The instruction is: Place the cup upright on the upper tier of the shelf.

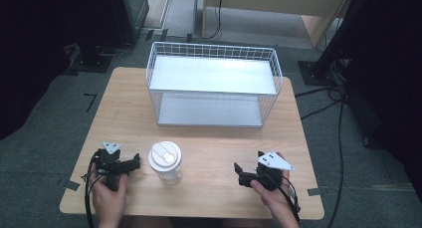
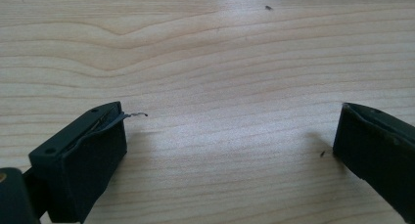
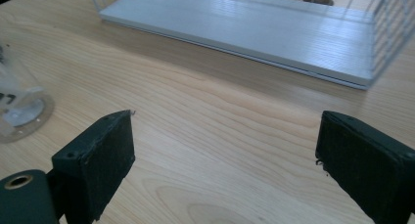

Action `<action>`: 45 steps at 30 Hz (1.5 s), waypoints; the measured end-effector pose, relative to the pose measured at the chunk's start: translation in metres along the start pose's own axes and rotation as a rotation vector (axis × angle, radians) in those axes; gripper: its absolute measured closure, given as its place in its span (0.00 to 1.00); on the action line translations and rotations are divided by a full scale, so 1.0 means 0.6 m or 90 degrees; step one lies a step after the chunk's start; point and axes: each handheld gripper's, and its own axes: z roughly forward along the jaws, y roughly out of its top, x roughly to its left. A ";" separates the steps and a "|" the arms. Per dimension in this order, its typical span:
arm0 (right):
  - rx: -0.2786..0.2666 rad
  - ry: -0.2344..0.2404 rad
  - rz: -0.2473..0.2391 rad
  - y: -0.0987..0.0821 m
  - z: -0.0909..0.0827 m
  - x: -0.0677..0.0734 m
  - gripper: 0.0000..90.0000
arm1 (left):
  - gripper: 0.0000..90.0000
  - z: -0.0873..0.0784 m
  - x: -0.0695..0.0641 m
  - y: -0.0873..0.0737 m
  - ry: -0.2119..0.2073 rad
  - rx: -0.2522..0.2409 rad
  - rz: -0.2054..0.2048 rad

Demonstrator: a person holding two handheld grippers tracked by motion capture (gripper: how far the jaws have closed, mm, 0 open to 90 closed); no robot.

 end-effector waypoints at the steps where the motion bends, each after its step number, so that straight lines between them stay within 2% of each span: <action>1: -0.001 0.001 -0.001 0.001 0.002 0.003 0.08 | 0.00 0.000 0.000 0.000 0.000 0.000 0.000; 10: -0.005 0.037 -0.012 0.013 0.026 0.045 0.08 | 0.00 0.000 0.000 0.000 0.000 0.000 0.000; 30: -0.010 0.096 -0.040 0.033 0.060 0.120 0.08 | 0.00 0.000 0.000 0.000 0.000 0.000 0.000; 45: -0.011 0.133 -0.054 0.040 0.078 0.161 0.08 | 0.00 0.000 0.000 0.000 0.000 0.000 0.000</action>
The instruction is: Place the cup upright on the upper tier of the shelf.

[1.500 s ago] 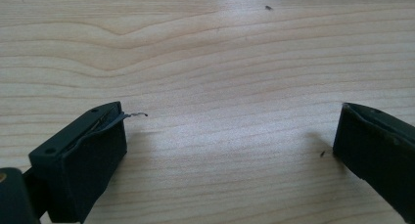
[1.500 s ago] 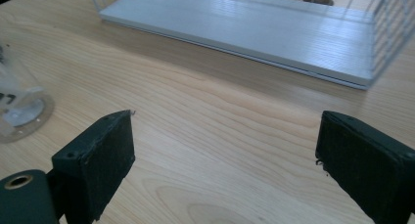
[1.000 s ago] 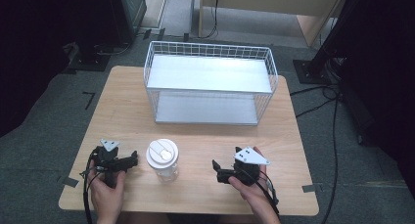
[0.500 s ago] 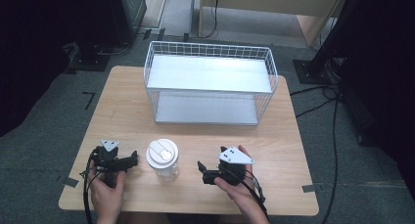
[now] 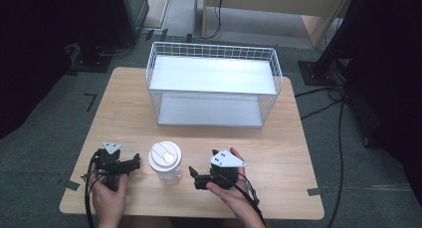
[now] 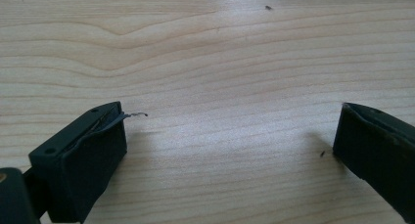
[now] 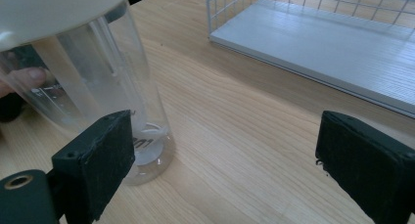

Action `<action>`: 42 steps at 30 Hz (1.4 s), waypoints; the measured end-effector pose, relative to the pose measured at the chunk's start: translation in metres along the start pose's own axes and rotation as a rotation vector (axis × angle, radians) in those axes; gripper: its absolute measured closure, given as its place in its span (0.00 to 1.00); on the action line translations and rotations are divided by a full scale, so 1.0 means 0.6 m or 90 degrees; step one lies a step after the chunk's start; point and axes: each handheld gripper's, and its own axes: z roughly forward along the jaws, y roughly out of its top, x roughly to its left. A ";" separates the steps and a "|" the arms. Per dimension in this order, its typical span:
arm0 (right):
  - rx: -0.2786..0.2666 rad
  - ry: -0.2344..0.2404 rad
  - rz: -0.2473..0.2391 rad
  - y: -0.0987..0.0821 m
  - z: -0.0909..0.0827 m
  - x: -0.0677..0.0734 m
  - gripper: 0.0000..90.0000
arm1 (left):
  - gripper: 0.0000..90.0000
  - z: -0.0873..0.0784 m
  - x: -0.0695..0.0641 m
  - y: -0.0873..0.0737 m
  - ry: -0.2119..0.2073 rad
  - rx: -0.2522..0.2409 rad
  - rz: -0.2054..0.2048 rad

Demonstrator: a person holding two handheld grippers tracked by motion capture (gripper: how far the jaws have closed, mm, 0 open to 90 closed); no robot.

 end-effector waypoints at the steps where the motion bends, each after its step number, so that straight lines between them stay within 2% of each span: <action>1: -0.001 0.002 -0.001 0.001 0.002 0.003 0.08 | 0.00 0.000 0.000 0.000 0.000 0.000 0.000; 16: -0.012 0.055 -0.017 0.003 0.025 0.037 0.08 | 0.00 0.000 0.000 0.000 0.000 0.000 0.000; 26: -0.020 0.078 -0.023 0.009 0.039 0.056 0.08 | 0.00 0.000 0.000 0.000 0.000 0.000 0.000; 35: -0.029 0.106 -0.032 0.015 0.057 0.082 0.08 | 0.00 0.000 0.000 0.000 0.000 0.000 0.000; 42: -0.038 0.112 -0.032 0.021 0.076 0.102 0.08 | 0.00 0.000 0.000 0.000 0.000 -0.001 0.000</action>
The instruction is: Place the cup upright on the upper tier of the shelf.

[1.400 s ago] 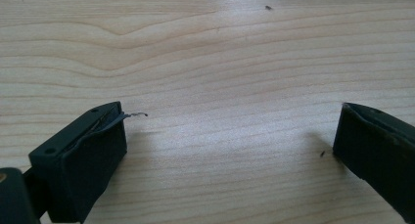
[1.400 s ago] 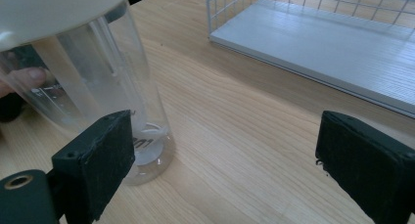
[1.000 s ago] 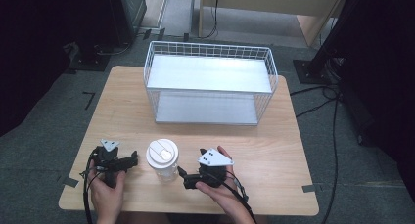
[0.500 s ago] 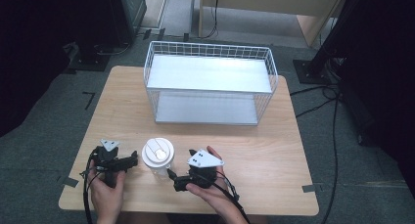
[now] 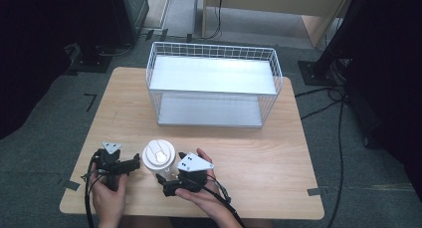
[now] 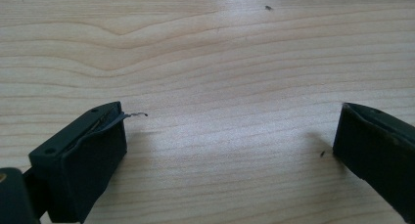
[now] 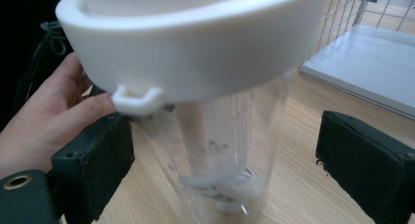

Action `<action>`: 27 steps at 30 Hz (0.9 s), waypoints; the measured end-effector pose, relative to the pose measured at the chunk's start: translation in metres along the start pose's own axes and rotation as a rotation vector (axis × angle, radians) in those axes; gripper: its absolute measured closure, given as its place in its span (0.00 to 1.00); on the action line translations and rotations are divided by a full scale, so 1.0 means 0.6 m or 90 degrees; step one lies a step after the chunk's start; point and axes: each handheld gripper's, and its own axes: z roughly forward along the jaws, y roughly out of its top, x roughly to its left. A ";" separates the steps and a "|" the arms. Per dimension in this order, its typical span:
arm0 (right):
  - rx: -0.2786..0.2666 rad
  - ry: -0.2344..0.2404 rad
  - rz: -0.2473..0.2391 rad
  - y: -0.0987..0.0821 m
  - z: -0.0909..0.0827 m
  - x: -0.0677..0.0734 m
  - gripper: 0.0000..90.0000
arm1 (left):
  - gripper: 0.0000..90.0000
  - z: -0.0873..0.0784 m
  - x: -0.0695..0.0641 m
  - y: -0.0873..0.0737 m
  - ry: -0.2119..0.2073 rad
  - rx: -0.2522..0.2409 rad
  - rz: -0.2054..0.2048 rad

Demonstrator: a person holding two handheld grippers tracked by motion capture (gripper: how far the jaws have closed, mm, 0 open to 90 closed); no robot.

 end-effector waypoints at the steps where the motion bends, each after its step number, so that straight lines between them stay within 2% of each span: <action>1: 0.000 -0.001 0.001 0.001 0.003 0.002 0.08 | 0.00 0.000 0.000 0.000 0.000 0.000 0.000; 8: -0.022 -0.021 0.003 0.005 0.024 0.014 0.09 | 0.00 0.000 0.000 0.000 0.000 0.000 0.000; 14: -0.041 -0.043 -0.002 0.008 0.034 0.026 0.15 | 0.00 0.000 0.000 0.000 0.000 0.001 0.000; 19: -0.057 -0.073 -0.027 0.010 0.033 0.036 0.17 | 0.00 0.000 0.000 0.000 0.000 0.001 0.000; 23: -0.060 -0.079 -0.024 0.010 0.029 0.034 0.18 | 0.00 0.000 0.000 0.000 0.000 0.001 0.000; 27: -0.083 -0.085 -0.026 0.015 0.019 0.034 0.18 | 0.00 0.000 0.000 0.000 0.000 0.000 0.000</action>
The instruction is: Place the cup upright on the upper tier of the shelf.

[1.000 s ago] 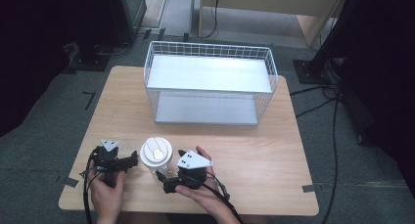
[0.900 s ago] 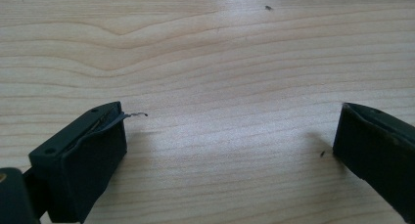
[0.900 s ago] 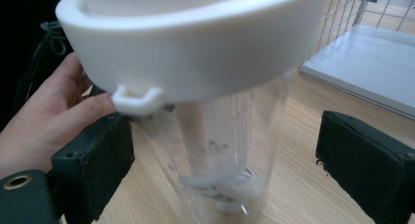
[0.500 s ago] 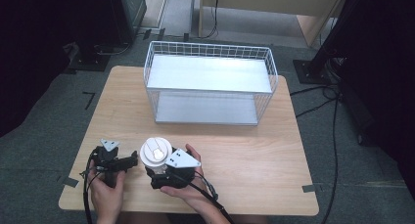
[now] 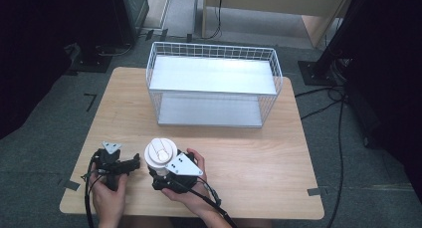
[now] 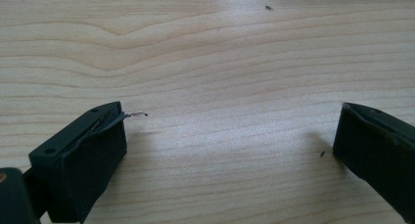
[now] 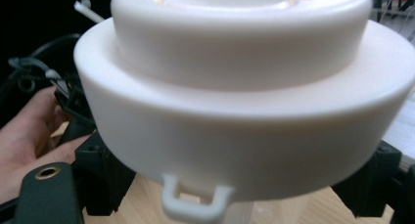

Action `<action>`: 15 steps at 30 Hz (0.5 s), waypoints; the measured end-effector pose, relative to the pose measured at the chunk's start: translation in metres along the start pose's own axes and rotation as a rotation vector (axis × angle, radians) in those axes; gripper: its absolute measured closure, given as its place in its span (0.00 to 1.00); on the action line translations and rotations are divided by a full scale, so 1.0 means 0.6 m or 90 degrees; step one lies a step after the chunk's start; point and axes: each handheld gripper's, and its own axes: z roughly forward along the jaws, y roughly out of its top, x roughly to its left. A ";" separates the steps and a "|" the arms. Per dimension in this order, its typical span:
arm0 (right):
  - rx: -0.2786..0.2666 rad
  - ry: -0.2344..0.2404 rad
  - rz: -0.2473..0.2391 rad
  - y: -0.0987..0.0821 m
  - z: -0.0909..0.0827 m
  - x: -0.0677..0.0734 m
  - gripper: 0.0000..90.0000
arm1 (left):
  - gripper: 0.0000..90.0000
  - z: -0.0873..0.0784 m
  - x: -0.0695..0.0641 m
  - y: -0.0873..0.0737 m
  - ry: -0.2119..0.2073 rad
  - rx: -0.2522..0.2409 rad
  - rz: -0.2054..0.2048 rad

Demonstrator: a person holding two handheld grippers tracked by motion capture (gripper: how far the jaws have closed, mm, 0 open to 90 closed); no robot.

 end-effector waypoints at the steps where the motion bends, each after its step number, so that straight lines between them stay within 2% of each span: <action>1: -0.008 -0.002 0.001 0.003 -0.003 0.000 0.18 | 0.00 0.000 0.000 0.000 0.000 0.000 0.000; 8: -0.051 -0.020 -0.006 0.021 -0.022 -0.007 0.18 | 0.00 0.000 0.000 0.000 0.000 0.001 0.001; 15: -0.086 -0.049 -0.001 0.048 -0.041 -0.030 0.18 | 0.00 0.000 0.000 0.000 0.000 0.001 0.000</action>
